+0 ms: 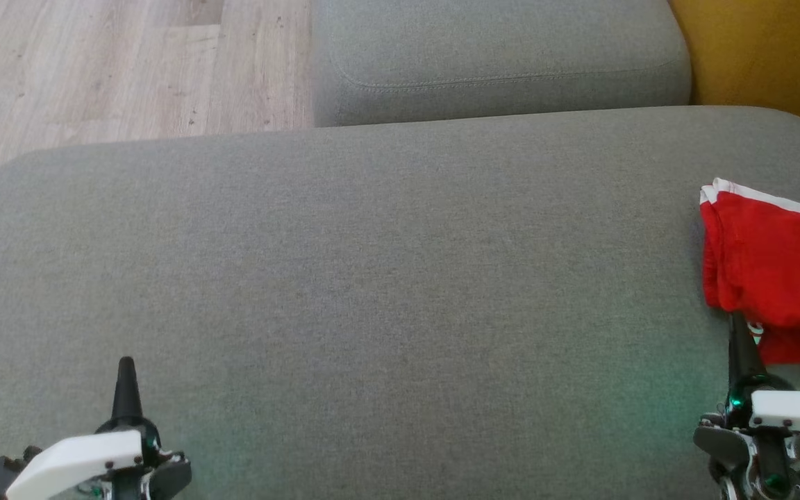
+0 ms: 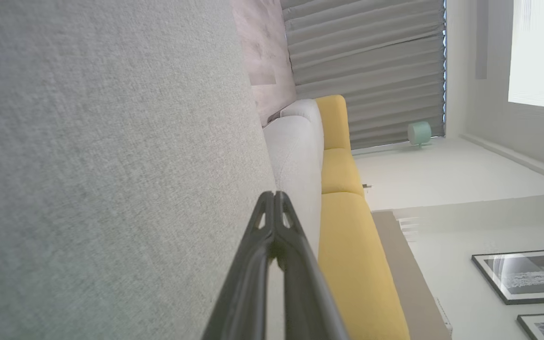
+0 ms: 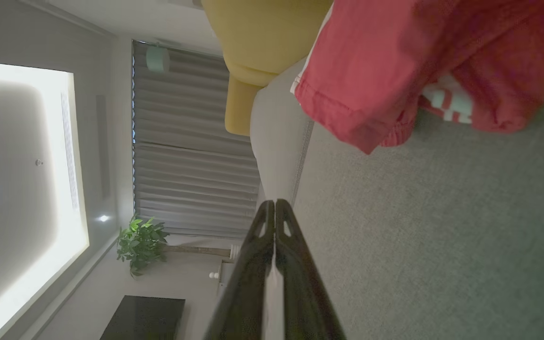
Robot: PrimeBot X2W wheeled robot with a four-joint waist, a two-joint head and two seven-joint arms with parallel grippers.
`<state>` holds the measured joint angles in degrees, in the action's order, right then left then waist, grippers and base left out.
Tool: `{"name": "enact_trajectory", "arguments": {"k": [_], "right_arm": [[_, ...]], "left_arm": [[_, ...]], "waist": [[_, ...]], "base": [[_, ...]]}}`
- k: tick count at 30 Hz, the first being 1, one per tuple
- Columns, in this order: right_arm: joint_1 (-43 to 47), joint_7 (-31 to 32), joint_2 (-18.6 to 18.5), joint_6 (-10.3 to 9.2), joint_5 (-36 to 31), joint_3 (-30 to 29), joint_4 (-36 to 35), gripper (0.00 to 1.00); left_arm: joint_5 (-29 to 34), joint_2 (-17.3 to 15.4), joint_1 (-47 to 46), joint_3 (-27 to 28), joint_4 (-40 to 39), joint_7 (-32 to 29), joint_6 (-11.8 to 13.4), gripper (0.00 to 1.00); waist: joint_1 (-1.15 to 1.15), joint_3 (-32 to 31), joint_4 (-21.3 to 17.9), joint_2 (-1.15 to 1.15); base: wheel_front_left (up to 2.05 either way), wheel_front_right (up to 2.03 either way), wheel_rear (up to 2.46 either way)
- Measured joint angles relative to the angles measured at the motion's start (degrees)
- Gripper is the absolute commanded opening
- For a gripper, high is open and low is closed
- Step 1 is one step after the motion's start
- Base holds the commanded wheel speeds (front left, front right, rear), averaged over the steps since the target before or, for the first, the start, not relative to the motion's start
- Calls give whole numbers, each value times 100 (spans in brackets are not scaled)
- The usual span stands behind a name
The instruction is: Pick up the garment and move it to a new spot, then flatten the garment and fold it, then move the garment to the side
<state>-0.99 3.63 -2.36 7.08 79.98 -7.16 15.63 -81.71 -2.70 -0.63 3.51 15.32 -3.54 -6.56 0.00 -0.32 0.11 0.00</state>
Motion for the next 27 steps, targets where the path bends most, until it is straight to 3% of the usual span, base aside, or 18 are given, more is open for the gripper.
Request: {"name": "enact_trajectory", "arguments": {"k": [16,27], "right_arm": [[-207,252,0,0,1158,-51,19,0],[-207,252,0,0,1179,-53,19,0]], "left_arm": [[-1011,10,-265,70,33,-253,-53,0],[-1015,14,-278,77,33,-253,-53,0]], "waist": [[0,51,-11,0],[0,51,-11,0]], "base": [[0,0,0],[0,0,0]]}}
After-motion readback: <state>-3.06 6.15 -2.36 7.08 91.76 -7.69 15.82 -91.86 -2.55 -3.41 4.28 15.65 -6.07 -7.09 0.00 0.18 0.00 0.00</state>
